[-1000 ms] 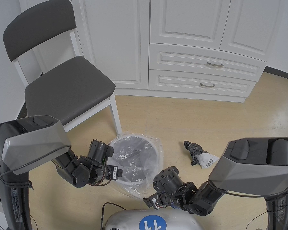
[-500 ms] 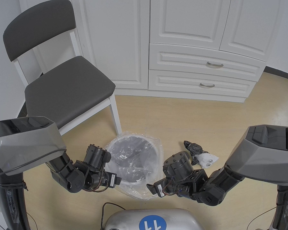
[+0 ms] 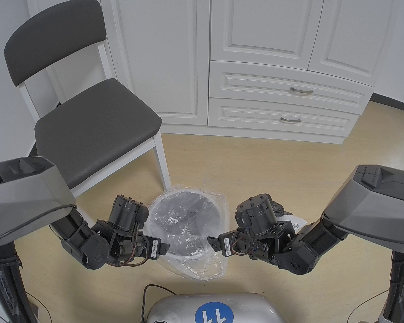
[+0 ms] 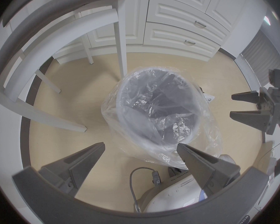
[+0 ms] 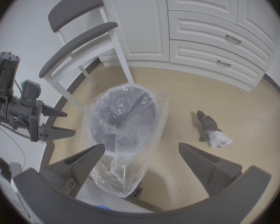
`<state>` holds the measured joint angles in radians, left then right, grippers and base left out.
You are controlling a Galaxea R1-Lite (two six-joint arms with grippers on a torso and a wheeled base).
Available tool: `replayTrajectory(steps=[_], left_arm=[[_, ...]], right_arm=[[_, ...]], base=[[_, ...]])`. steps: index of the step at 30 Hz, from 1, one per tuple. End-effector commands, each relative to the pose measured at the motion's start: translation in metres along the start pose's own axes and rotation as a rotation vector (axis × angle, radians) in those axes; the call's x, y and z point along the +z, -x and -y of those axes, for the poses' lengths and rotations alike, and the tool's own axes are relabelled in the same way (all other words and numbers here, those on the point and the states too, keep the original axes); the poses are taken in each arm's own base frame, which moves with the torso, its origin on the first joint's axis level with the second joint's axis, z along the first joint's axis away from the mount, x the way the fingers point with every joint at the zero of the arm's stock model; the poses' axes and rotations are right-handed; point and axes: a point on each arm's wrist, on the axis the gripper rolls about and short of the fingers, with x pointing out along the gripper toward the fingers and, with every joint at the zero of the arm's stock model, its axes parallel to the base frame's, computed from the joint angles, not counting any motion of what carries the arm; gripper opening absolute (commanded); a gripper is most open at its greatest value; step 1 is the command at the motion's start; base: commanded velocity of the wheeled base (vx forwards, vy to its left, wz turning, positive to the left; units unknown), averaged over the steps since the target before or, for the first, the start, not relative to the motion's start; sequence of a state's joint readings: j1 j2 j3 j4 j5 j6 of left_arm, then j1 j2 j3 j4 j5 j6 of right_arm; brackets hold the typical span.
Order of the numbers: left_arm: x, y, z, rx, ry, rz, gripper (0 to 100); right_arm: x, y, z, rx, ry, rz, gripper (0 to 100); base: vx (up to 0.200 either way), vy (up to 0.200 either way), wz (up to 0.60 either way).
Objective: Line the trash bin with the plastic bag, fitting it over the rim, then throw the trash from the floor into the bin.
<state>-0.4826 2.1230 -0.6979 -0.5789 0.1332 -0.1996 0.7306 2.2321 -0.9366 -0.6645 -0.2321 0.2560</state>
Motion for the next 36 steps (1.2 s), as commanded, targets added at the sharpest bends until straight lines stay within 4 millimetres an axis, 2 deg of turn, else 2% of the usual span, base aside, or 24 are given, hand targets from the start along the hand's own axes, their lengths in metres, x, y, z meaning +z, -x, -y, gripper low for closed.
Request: replayTrajectory(steps=[1, 8, 21, 29, 31, 36], left_arm=[[0.007, 0.009, 0.000, -0.006, 0.006, 0.032, 100], [0.010, 0.015, -0.001, -0.010, 0.008, 0.050, 100], [0.013, 0.000, -0.007, -0.001, 0.034, 0.050, 100], [0.012, -0.024, -0.004, -0.004, 0.079, 0.069, 100], [0.010, -0.035, -0.002, -0.013, 0.106, 0.097, 100], [0.008, -0.040, -0.002, -0.016, 0.107, 0.105, 100]], right_arm=[[-0.001, -0.004, -0.001, -0.001, -0.015, 0.002, 100], [-0.013, -0.019, -0.001, -0.005, -0.017, 0.006, 100], [-0.033, -0.053, -0.002, -0.019, -0.021, -0.009, 100], [-0.026, -0.067, 0.020, -0.094, -0.061, 0.044, 100], [-0.025, -0.073, 0.033, -0.122, -0.073, 0.040, 100], [-0.022, -0.073, 0.051, -0.155, -0.084, 0.022, 100]], base=[[0.000, 0.000, 0.00], [0.000, 0.000, 0.00], [0.000, 0.000, 0.00], [0.000, 0.000, 0.00], [0.000, 0.000, 0.00], [0.000, 0.000, 0.00]])
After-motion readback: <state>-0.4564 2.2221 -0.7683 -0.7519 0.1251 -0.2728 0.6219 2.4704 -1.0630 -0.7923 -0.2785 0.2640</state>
